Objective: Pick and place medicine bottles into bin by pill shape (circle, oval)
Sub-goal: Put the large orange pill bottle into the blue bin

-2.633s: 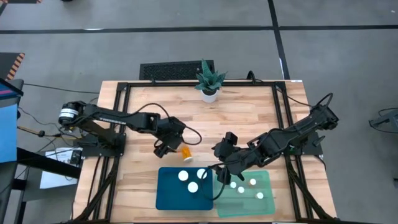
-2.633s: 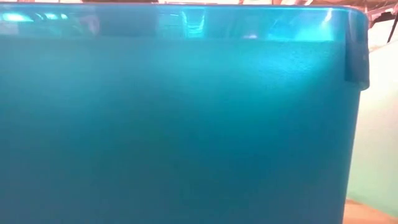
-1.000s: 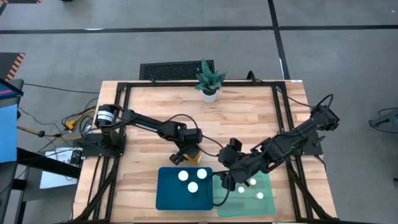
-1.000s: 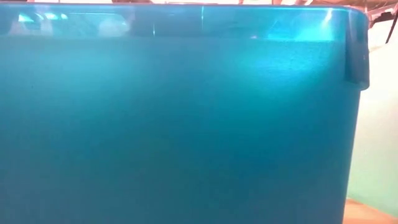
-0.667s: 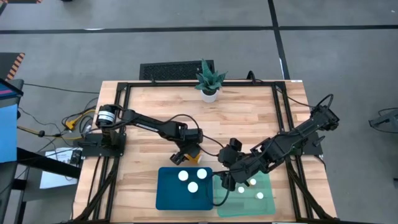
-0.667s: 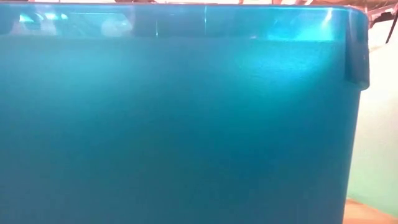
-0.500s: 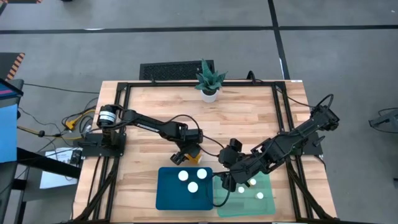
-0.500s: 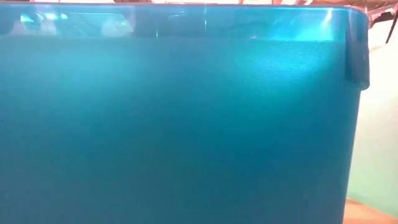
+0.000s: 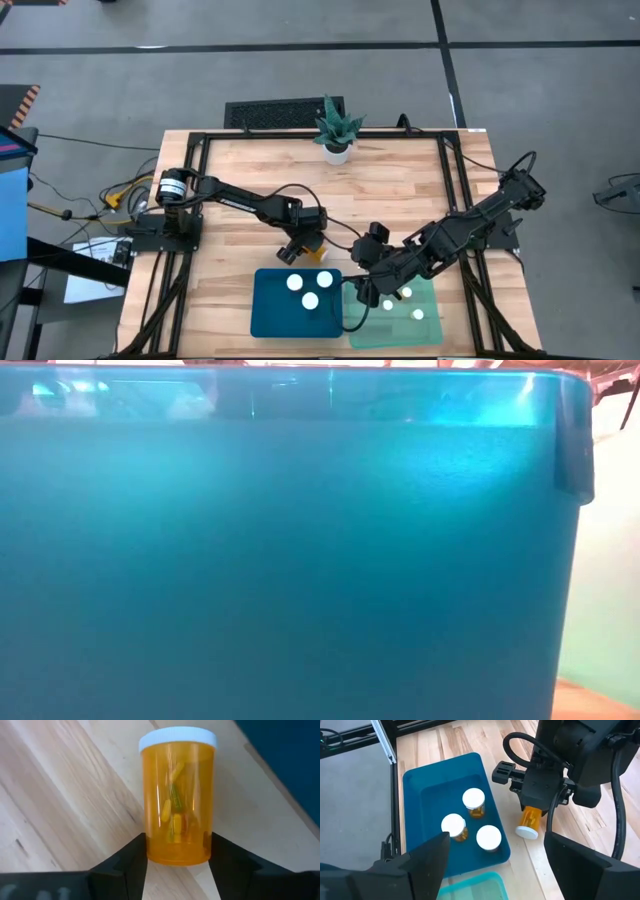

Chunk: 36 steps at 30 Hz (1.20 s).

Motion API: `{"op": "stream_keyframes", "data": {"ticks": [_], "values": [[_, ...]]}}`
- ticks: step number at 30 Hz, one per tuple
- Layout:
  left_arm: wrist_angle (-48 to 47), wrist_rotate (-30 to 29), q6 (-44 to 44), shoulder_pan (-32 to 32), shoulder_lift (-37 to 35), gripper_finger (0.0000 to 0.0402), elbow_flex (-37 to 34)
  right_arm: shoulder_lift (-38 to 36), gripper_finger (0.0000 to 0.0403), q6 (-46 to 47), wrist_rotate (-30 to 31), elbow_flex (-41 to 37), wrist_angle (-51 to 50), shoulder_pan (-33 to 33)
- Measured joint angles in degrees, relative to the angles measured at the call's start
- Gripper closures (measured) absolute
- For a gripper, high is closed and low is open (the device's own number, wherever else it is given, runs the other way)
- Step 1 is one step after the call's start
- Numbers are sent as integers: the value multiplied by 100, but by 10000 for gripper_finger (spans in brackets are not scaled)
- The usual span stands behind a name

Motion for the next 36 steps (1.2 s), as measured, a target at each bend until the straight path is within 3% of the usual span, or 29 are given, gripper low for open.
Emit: {"op": "stream_keyframes", "data": {"ticks": [4, 11, 18, 25, 29, 33, 36], "values": [[9, -34, -226, 13, -2, 218, 0, 0, 73, 31, 1, 0, -13, 0], [-86, 279, -1055, 141, -189, 233, 9, 0, 73, 40, 22, 0, 7, 0], [0, 370, -1560, 365, -926, 209, 11, -6, 74, 44, 213, 0, 127, 0], [-25, 603, -2162, 566, -1999, 218, 11, -13, 73, -58, 410, 0, 332, 0], [5, 371, -2231, 548, -2490, 219, 13, -15, 72, -291, 588, 2, 615, -29], [-60, 183, -2239, 535, -2643, 219, 15, -15, 74, -318, 602, 2, 607, -90], [-48, 354, -2459, 538, -2643, 220, 15, -15, 73, -504, 821, 2, 761, -90]]}}
